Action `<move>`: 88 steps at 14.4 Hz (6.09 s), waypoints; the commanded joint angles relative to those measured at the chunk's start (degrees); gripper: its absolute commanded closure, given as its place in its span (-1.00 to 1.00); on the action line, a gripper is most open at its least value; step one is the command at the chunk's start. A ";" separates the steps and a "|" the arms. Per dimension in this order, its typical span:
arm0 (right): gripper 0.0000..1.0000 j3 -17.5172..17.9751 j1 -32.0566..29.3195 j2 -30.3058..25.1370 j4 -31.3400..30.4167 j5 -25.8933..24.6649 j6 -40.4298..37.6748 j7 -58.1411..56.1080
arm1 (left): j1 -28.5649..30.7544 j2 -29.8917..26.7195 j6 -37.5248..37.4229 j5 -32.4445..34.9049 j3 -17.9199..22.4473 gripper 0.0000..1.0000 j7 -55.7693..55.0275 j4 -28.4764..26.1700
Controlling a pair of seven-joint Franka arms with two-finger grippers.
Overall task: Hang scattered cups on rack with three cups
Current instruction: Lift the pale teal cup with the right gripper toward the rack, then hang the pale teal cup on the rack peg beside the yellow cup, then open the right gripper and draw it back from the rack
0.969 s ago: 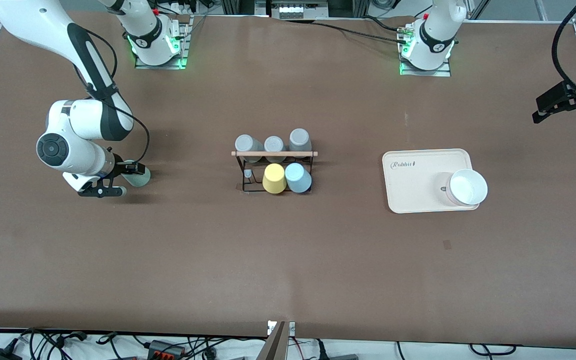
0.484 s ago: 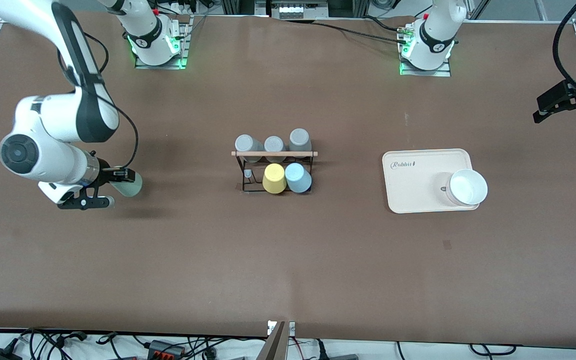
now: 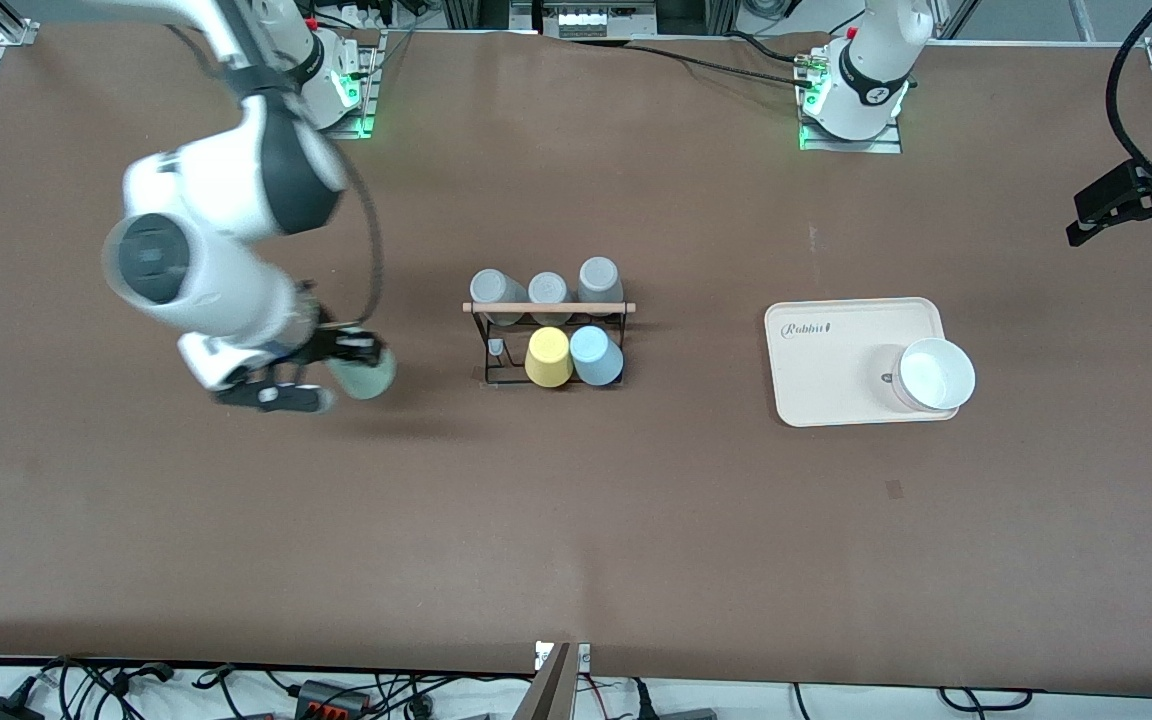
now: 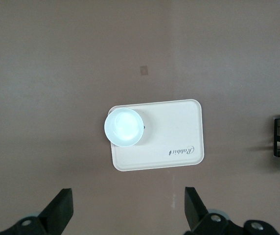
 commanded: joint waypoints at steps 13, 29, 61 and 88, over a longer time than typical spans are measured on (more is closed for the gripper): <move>0.59 -0.77 11.57 10.89 11.76 -0.26 -1.47 18.11 | -0.13 0.85 -1.35 -0.77 0.29 -1.00 0.49 2.01; 0.59 -0.68 13.15 14.06 14.83 0.26 -0.33 20.13 | -0.22 0.76 -1.26 -0.85 0.20 -1.00 0.58 2.01; -1.00 -1.29 10.86 16.96 15.53 2.38 -4.98 18.46 | -0.40 0.85 -1.18 -0.85 0.29 -1.00 0.67 2.01; -1.00 -1.64 -25.87 -6.42 16.24 -4.13 -13.08 -29.15 | -0.49 0.85 -1.18 -0.94 0.29 -1.00 0.67 2.01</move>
